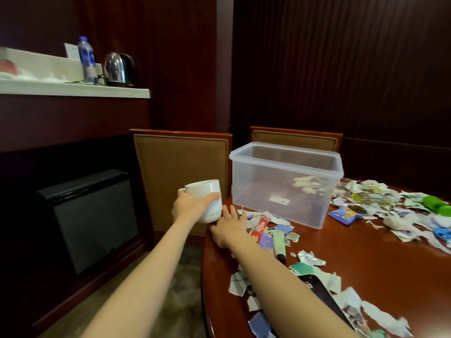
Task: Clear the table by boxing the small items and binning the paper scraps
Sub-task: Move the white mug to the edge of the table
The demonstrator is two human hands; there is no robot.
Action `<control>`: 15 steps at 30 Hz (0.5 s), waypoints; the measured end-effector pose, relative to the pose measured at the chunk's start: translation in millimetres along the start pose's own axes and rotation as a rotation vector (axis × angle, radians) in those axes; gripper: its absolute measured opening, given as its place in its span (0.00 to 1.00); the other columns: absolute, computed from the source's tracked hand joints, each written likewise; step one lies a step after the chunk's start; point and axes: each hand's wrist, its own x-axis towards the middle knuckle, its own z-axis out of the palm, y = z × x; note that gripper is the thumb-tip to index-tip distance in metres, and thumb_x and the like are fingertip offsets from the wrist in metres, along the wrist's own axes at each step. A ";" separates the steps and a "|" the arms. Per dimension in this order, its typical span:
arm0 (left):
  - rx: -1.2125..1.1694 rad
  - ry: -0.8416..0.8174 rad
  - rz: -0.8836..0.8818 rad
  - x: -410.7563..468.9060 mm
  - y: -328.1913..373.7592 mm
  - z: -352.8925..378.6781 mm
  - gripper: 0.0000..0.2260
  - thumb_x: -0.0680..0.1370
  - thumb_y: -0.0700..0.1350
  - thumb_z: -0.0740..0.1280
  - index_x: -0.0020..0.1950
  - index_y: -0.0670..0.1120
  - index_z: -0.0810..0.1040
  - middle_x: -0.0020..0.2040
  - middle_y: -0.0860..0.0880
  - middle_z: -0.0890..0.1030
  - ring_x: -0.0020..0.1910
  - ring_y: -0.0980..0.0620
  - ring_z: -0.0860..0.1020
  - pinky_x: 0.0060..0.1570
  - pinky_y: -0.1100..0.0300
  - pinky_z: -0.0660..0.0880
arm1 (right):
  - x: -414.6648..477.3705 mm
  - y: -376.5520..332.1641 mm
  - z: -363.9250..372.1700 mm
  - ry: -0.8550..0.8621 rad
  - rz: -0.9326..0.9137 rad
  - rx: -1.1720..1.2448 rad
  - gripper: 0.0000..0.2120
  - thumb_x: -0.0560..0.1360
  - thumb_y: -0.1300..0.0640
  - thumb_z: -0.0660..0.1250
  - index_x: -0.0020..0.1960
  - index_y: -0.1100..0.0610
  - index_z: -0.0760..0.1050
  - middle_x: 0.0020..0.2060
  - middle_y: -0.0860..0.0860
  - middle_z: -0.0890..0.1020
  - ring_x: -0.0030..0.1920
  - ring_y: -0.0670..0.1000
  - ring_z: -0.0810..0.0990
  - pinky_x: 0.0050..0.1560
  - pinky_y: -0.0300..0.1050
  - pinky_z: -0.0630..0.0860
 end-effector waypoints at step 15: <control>0.053 -0.109 0.076 -6.1 -1.1 23.5 0.40 0.66 0.60 0.74 0.71 0.46 0.61 0.65 0.47 0.72 0.63 0.46 0.72 0.56 0.54 0.73 | 6.3 48.4 -2.9 -0.070 0.248 0.068 0.28 0.81 0.52 0.50 0.77 0.57 0.46 0.77 0.55 0.49 0.77 0.58 0.48 0.72 0.65 0.43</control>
